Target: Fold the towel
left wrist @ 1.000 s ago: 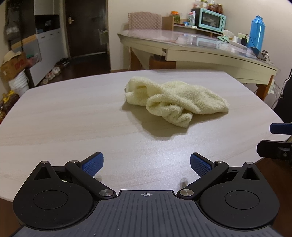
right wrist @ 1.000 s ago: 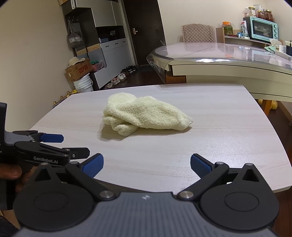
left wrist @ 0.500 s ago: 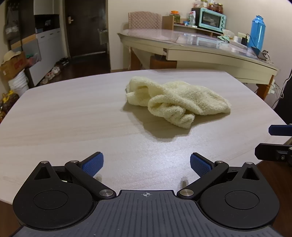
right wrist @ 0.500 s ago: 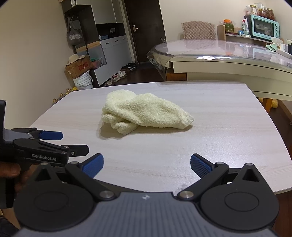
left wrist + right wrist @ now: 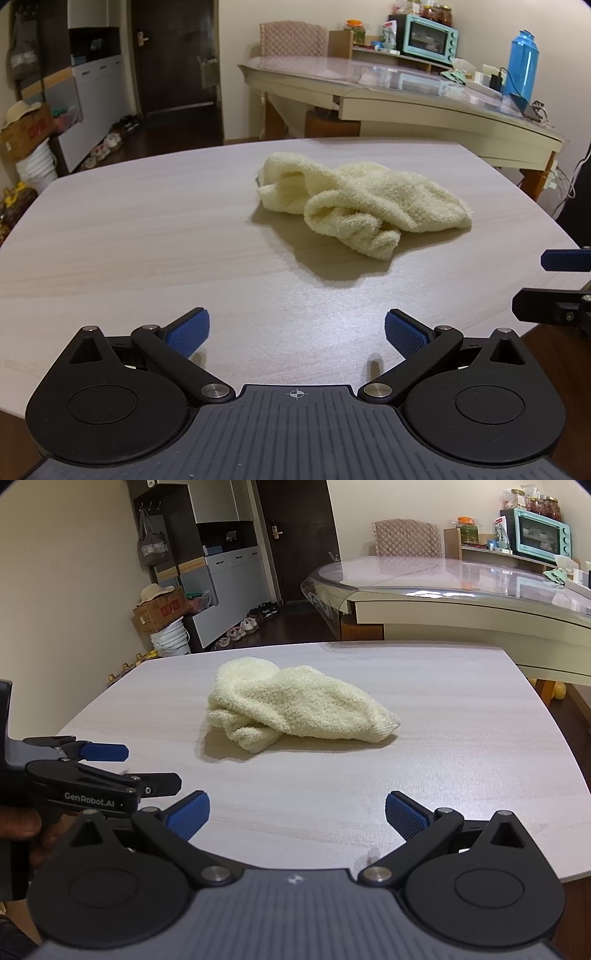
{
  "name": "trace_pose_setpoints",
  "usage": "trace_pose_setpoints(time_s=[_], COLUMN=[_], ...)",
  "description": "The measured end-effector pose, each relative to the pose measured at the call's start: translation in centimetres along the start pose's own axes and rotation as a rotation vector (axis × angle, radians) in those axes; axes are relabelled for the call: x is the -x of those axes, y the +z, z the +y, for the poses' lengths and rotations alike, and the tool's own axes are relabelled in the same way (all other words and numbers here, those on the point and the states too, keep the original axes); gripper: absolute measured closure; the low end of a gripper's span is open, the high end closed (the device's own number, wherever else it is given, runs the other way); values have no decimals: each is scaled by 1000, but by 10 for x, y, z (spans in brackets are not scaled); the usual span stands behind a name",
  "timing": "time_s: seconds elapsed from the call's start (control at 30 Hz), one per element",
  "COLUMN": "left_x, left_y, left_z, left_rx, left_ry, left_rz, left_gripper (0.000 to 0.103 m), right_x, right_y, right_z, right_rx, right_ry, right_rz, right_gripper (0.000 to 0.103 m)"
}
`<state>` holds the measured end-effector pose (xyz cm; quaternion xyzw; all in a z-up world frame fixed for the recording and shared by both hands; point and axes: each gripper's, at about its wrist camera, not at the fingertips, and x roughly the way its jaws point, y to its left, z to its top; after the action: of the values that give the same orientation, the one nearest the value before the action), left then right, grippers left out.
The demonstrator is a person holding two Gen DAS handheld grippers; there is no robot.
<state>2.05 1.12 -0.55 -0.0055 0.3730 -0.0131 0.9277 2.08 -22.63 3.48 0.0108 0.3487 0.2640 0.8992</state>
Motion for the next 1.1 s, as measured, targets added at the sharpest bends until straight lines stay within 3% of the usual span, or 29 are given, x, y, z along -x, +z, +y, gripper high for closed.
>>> trace_pose_setpoints(time_s=[0.77, 0.97, 1.1], left_x=[-12, -13, -13], left_y=[10, 15, 19], left_z=[15, 29, 40], left_rx=[-12, 10, 29], left_ry=[19, 38, 52], left_rz=[-2, -9, -16], left_gripper=[0, 0, 0], right_x=[-23, -45, -74], right_y=[29, 72, 104], right_z=[2, -2, -3], right_rx=[70, 133, 157], right_ry=[10, 85, 154], right_rz=[-1, -32, -16], right_gripper=[1, 2, 8])
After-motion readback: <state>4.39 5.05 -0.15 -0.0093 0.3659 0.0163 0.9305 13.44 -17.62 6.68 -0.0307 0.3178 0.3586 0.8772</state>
